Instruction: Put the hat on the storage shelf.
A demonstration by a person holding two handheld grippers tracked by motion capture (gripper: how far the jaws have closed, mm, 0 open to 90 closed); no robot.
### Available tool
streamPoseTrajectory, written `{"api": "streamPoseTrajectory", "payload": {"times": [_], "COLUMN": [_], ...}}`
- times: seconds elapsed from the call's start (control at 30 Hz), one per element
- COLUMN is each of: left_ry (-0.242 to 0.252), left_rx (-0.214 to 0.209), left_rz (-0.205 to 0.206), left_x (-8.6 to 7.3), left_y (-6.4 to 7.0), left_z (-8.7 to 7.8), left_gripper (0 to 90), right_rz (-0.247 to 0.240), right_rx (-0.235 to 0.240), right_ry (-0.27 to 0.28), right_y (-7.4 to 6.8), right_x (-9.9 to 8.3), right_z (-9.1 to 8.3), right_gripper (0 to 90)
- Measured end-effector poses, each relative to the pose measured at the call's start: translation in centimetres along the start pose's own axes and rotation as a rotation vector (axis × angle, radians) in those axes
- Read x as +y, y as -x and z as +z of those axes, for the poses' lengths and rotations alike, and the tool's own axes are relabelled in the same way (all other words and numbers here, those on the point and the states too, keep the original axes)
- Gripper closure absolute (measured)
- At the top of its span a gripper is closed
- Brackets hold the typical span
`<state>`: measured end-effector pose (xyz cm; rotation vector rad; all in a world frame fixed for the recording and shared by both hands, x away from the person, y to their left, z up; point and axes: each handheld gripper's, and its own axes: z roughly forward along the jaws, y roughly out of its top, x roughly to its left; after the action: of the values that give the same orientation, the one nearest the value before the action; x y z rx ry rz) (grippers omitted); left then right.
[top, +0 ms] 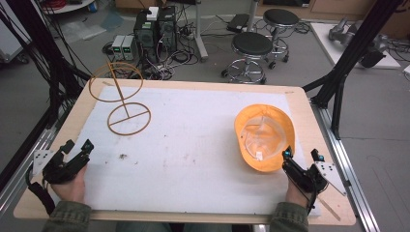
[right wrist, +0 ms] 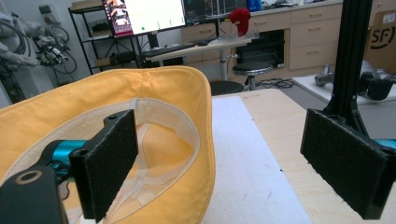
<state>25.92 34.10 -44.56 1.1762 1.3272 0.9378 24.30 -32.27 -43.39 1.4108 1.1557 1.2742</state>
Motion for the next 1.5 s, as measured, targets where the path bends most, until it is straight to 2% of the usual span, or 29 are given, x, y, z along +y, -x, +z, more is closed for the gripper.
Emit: {"api": "streamPoseTrajectory", "payload": {"times": [0.03,0.1,0.7,0.8,0.93,1.03,1.1,1.3,1.5], "left_ry": [-0.001,-0.001,-0.003,-0.006,-0.008,-0.009,-0.009,-0.013,-0.016], "left_rx": [-0.001,-0.001,-0.005,-0.009,-0.012,-0.013,-0.012,-0.015,-0.02], "left_rz": [0.001,0.001,-0.008,-0.004,-0.006,-0.006,-0.006,-0.003,0.0], "left_x": [0.0,0.0,-0.1,-0.1,-0.1,-0.1,-0.1,-0.2,-0.2], "left_y": [0.0,0.0,0.0,0.1,0.1,0.1,0.1,0.2,0.3], "left_z": [0.0,0.0,0.2,0.3,0.3,0.4,0.4,0.5,0.6], "left_gripper": [32.0,32.0,32.1,32.0,32.1,32.0,32.1,32.0,31.9], "right_rz": [-0.029,-0.004,-0.01,-0.019,-0.053,-0.079,-0.104,-0.123,-0.12], "right_rx": [0.004,-0.001,0.004,0.004,0.006,0.009,0.015,0.022,0.018], "right_ry": [0.017,0.007,-0.003,0.001,0.016,0.007,-0.022,-0.05,-0.076], "right_y": [0.2,0.1,-0.1,-0.3,-0.6,-0.9,-1.2,-1.8,-1.6], "right_x": [0.0,0.0,0.4,0.8,1.6,2.1,2.2,2.8,3.7], "right_z": [0.1,0.0,0.3,0.4,0.8,1.3,1.8,2.7,3.6], "right_gripper": [10.1,10.0,12.1,12.6,12.0,11.9,11.8,11.6,11.6]}}
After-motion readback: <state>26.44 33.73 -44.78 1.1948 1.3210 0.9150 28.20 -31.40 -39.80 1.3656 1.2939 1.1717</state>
